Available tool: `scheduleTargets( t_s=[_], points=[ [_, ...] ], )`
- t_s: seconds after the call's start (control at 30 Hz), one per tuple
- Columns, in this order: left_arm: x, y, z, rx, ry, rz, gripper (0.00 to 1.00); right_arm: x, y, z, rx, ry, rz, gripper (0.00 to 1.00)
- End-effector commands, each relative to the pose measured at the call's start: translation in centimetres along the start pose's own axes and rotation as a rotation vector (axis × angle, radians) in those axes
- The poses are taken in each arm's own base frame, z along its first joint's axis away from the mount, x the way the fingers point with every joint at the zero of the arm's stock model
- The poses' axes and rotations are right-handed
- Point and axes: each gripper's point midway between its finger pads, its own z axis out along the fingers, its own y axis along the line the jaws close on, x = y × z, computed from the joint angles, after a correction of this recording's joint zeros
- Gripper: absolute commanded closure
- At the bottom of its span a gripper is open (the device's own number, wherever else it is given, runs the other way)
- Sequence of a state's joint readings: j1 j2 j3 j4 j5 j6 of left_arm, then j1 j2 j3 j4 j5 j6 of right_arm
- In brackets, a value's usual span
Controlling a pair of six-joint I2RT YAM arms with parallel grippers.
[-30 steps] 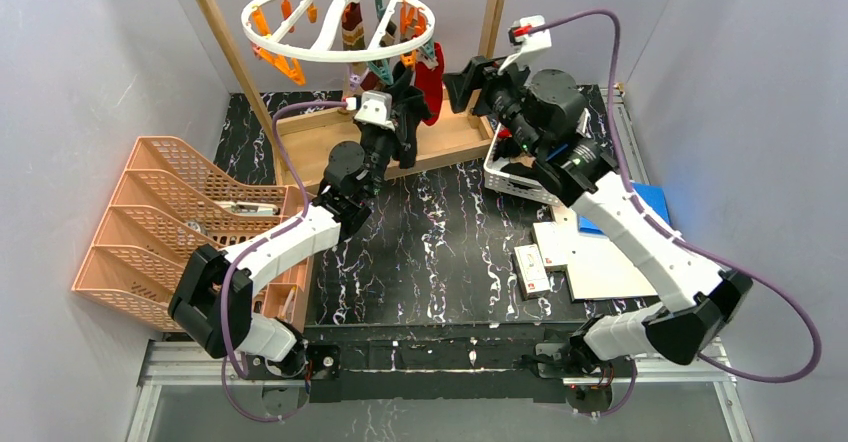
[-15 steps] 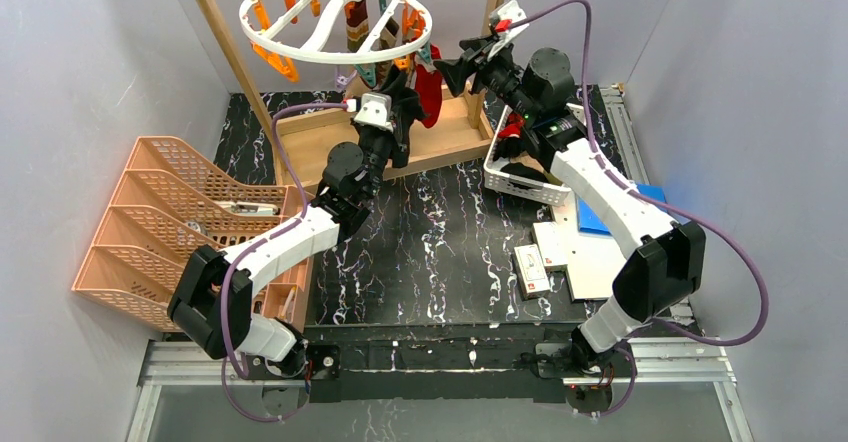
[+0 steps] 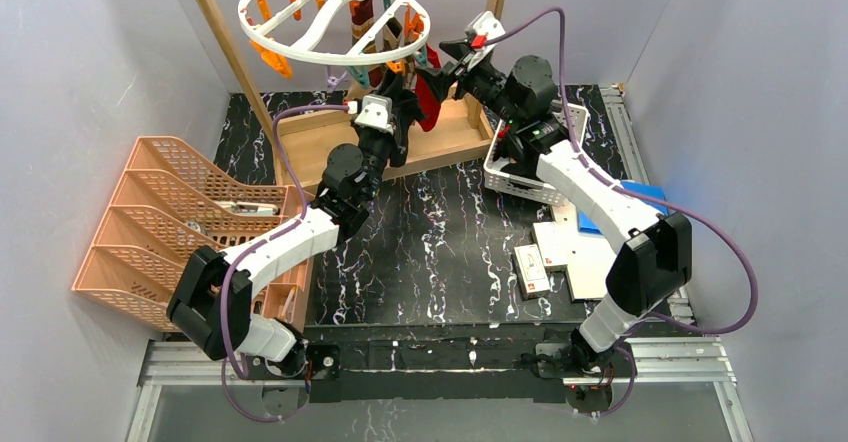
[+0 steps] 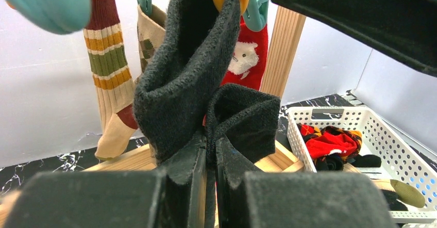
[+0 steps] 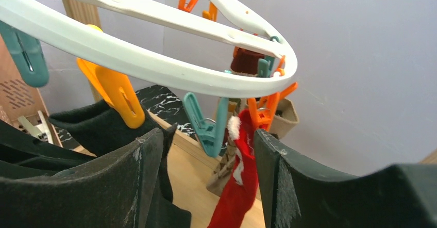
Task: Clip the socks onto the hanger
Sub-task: Open the clamp at the hanger.
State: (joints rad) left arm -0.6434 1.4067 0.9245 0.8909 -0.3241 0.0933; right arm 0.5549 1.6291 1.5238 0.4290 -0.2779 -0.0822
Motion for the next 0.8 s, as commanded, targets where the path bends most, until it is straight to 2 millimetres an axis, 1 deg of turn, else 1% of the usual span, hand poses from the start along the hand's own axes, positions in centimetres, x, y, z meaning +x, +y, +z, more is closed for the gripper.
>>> scheduleTargets(
  t_s=[0.0,0.03,0.13,0.27,0.77],
  points=[
    [-3.0,0.8,-0.2,-0.019,-0.082,-0.013,1.0,-2.4,0.2,1.3,0.025,-0.083,-0.032,0.28],
    [-3.1,0.8,-0.2,-0.019,-0.084,-0.014,1.0,-2.4,0.3,1.5,0.026,-0.079,-0.028,0.28],
    [-3.0,0.8,-0.3,-0.02,-0.082,-0.015,1.0,-2.2,-0.2,1.8,0.067,-0.07,-0.016,0.28],
    [-3.0,0.8,-0.3,-0.018,-0.081,-0.018,1.0,-2.1,-0.1,1.8,0.085,-0.067,-0.021,0.28],
    [-3.2,0.7,-0.4,-0.013,-0.085,-0.024,1.0,-3.1,0.0,2.5,0.113,-0.106,-0.036,0.29]
  ],
)
